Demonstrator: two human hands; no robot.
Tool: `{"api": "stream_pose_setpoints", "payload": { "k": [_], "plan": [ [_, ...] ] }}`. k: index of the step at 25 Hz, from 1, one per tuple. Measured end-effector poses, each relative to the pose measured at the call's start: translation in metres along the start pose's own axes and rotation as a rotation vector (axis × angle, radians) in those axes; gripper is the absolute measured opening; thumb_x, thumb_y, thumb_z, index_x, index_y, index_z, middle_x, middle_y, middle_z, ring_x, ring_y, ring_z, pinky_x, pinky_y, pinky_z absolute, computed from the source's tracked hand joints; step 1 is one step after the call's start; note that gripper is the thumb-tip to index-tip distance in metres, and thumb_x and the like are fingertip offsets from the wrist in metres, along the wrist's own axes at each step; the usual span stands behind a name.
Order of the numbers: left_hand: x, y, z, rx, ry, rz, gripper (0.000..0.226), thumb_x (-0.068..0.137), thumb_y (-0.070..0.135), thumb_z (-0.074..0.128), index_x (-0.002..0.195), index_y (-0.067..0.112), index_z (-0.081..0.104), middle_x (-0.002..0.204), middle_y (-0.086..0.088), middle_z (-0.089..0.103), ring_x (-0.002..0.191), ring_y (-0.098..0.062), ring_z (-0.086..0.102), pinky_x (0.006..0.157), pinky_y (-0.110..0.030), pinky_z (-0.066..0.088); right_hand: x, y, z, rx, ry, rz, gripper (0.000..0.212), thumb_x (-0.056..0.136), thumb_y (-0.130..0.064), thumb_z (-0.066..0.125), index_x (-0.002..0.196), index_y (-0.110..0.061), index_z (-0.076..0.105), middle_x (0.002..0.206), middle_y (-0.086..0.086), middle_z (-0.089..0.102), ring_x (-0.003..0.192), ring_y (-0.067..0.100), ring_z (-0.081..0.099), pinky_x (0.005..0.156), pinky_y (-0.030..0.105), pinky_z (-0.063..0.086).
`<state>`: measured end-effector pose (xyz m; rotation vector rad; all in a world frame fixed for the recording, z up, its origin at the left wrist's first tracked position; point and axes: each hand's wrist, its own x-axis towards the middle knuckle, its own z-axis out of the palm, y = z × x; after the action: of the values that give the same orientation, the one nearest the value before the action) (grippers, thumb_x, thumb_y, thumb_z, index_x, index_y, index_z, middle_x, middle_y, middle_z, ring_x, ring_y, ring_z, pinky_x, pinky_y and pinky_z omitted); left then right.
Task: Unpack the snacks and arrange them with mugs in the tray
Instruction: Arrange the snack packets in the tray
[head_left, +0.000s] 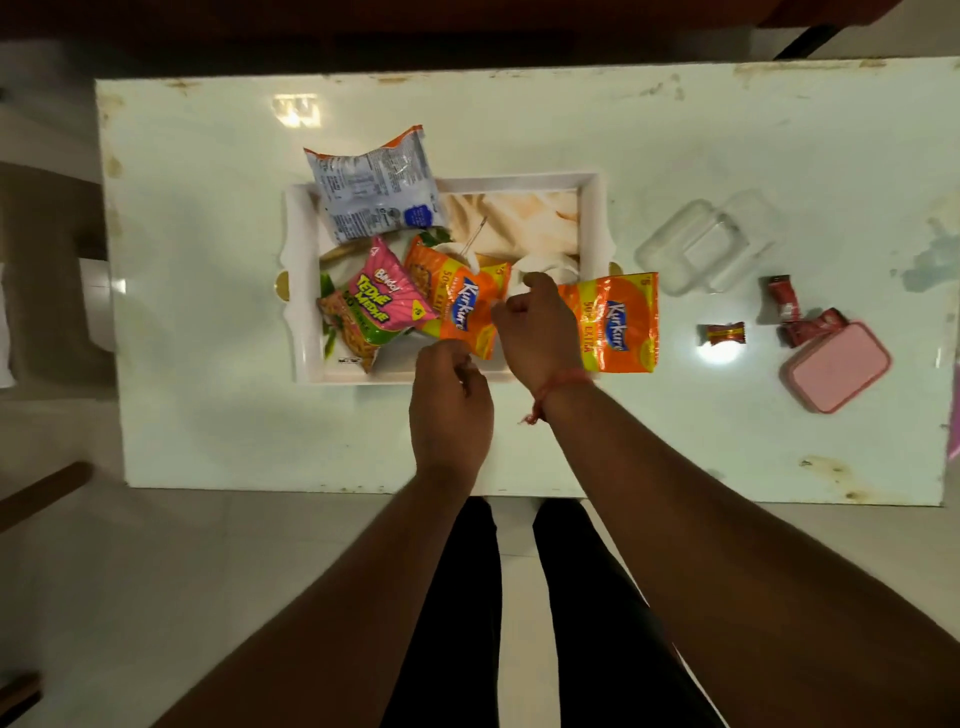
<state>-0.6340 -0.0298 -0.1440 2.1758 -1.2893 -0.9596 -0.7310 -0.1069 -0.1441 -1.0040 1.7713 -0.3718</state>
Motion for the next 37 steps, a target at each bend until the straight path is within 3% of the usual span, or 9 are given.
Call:
{"api": "stream_pose_setpoints", "payload": {
  "k": [6,12,16,22,25,27,31,34,37],
  "plan": [
    [0.029,0.003,-0.006,-0.08,-0.058,0.095,0.019,0.092,0.006,0.055,0.111,0.01,0.058,0.107,-0.006,0.059,0.099,-0.021,0.057,0.09,-0.041,0.051,0.036,-0.029,0.002,-0.064,0.147,-0.073,0.021,0.091,-0.01,0.053,0.101,-0.011,0.071,0.106,0.006,0.072,0.09,0.015,0.06,0.059,0.001,0.034],
    [0.062,0.042,0.016,-0.108,-0.197,0.172,0.039,0.09,0.003,0.058,0.128,0.008,0.052,0.127,-0.011,0.058,0.12,-0.025,0.055,0.1,-0.035,0.047,0.077,-0.029,-0.063,-0.181,0.297,-0.101,0.021,0.093,-0.013,0.054,0.107,-0.011,0.069,0.112,0.006,0.071,0.097,0.016,0.064,0.051,-0.002,0.032],
    [0.111,0.066,0.043,-0.036,-0.323,0.018,0.038,0.091,0.011,0.056,0.128,0.012,0.054,0.123,-0.012,0.064,0.119,-0.029,0.058,0.1,-0.049,0.049,0.092,-0.015,-0.093,-0.225,0.3,-0.068,0.023,0.093,-0.014,0.053,0.109,-0.011,0.069,0.114,0.007,0.07,0.096,0.015,0.063,0.057,0.007,0.036],
    [0.127,0.079,0.069,-0.092,-0.528,-0.075,0.045,0.092,0.014,0.06,0.136,0.017,0.051,0.131,-0.014,0.06,0.119,-0.034,0.06,0.101,-0.053,0.05,0.1,0.003,-0.108,-0.167,0.316,-0.021,0.023,0.096,-0.021,0.054,0.111,-0.012,0.069,0.114,0.007,0.071,0.089,0.012,0.061,0.058,0.008,0.036],
    [0.121,0.079,0.063,-0.074,-0.601,-0.054,0.077,0.073,0.049,0.075,0.139,0.02,0.049,0.135,-0.009,0.06,0.122,-0.029,0.059,0.103,-0.051,0.049,0.101,0.01,-0.112,-0.13,0.298,0.0,0.026,0.097,-0.021,0.052,0.116,-0.013,0.067,0.117,0.005,0.069,0.096,0.013,0.063,0.057,0.007,0.035],
    [0.115,0.079,0.054,-0.036,-0.564,0.024,0.077,0.067,0.059,0.059,0.132,0.017,0.054,0.129,-0.009,0.063,0.12,-0.028,0.06,0.103,-0.05,0.049,0.094,0.011,-0.111,-0.102,0.319,-0.007,0.031,0.096,-0.017,0.052,0.124,-0.012,0.062,0.125,0.006,0.064,0.11,0.017,0.062,0.066,0.011,0.041],
    [0.104,0.06,0.03,-0.049,-0.274,0.171,0.05,0.083,0.018,0.046,0.132,0.011,0.057,0.134,-0.012,0.06,0.123,-0.027,0.057,0.1,-0.035,0.047,0.058,0.0,-0.094,-0.216,0.558,-0.32,0.036,0.087,-0.006,0.053,0.122,-0.014,0.059,0.124,0.01,0.055,0.113,0.026,0.056,0.09,0.031,0.047],
    [0.111,0.04,0.002,-0.013,-0.133,0.387,0.046,0.081,-0.003,0.046,0.123,0.009,0.061,0.125,-0.011,0.061,0.114,-0.025,0.058,0.097,-0.029,0.047,0.032,-0.018,-0.049,-0.234,0.425,-0.49,0.034,0.084,-0.003,0.054,0.117,-0.009,0.061,0.119,0.013,0.057,0.105,0.031,0.059,0.09,0.04,0.048],
    [0.132,0.027,-0.029,0.007,0.002,0.401,0.04,0.079,0.004,0.043,0.113,0.006,0.064,0.114,-0.014,0.062,0.106,-0.024,0.058,0.092,-0.026,0.045,0.032,-0.042,-0.003,-0.247,0.263,-0.506,0.037,0.088,-0.009,0.057,0.125,-0.011,0.056,0.124,0.011,0.055,0.098,0.029,0.064,0.08,0.044,0.054]
  ]
}}
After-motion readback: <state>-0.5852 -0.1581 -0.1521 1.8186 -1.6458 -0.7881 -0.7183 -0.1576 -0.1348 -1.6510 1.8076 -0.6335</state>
